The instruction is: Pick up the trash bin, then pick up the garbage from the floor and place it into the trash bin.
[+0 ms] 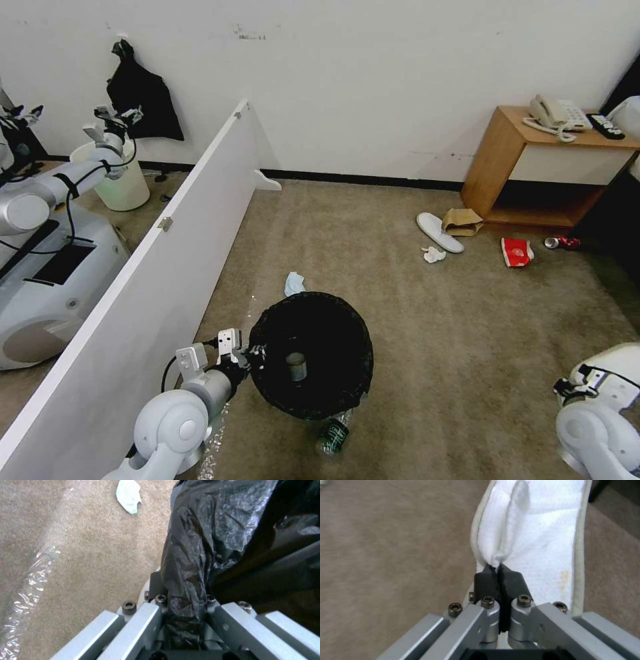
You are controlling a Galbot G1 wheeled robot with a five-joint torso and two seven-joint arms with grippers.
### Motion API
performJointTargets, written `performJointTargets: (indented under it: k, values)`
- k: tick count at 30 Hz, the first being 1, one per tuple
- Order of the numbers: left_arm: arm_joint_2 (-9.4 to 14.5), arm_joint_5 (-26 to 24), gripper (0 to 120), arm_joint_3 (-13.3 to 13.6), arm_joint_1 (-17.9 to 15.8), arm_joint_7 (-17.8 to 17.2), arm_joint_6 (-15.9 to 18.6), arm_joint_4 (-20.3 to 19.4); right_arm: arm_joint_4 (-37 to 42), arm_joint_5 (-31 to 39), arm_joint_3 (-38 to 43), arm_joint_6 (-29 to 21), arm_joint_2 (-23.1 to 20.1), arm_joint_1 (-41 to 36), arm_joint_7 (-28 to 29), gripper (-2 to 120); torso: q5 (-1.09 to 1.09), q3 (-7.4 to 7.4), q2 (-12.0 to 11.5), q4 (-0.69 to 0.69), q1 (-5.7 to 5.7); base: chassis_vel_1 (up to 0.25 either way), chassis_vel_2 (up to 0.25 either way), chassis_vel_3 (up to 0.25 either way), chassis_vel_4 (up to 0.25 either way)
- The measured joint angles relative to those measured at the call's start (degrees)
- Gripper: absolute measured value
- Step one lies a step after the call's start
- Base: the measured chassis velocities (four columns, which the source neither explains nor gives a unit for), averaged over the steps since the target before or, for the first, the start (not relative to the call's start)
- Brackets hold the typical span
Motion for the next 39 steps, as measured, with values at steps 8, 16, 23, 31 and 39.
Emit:
performJointTargets:
  k: [8, 16, 23, 31, 39]
  values:
    - [1.21, 0.28, 2, 0.28, -1.93, 1.14, -0.22, 1.16, 12.57, 7.82, 0.85, -3.66, -3.02, -4.1, -0.93, 0, -0.01, 0.0, 0.0, 0.0, 0.0, 0.0, 0.0, 0.0, 0.0]
    - [1.06, 0.37, 2, 0.71, -3.71, 1.32, -0.24, 2.39, 19.3, 13.43, 0.02, -5.88, -5.97, -4.97, -2.01, 0, -0.01, 0.0, 0.0, 0.01, 0.0, 0.0, 0.0, 0.0, 0.0]
    - [0.92, -0.7, 2, 3.37, -8.57, 0.74, 0.13, 4.49, 24.41, 16.65, 0.53, -6.46, -8.37, -5.4, -2.63, 0, 0.0, 0.0, 0.0, 0.01, 0.0, 0.0, 0.0, 0.0, 0.0]
    - [0.17, -2.3, 2, 6.44, -12.97, -0.35, 0.63, 6.98, 31.3, 21.77, 3.77, -6.73, -11.79, -6.31, -2.6, 0, 0.0, 0.0, 0.0, 0.01, 0.0, 0.0, 0.0, 0.0, 0.0]
    - [-1.13, -2.34, 2, 9.57, -16.16, -0.47, 0.73, 9.45, 33.45, 29.41, 9.76, -7.03, -14.64, -9.02, -4.92, 0, 0.01, 0.0, 0.0, 0.0, 0.0, 0.0, 0.0, 0.0, 0.0]
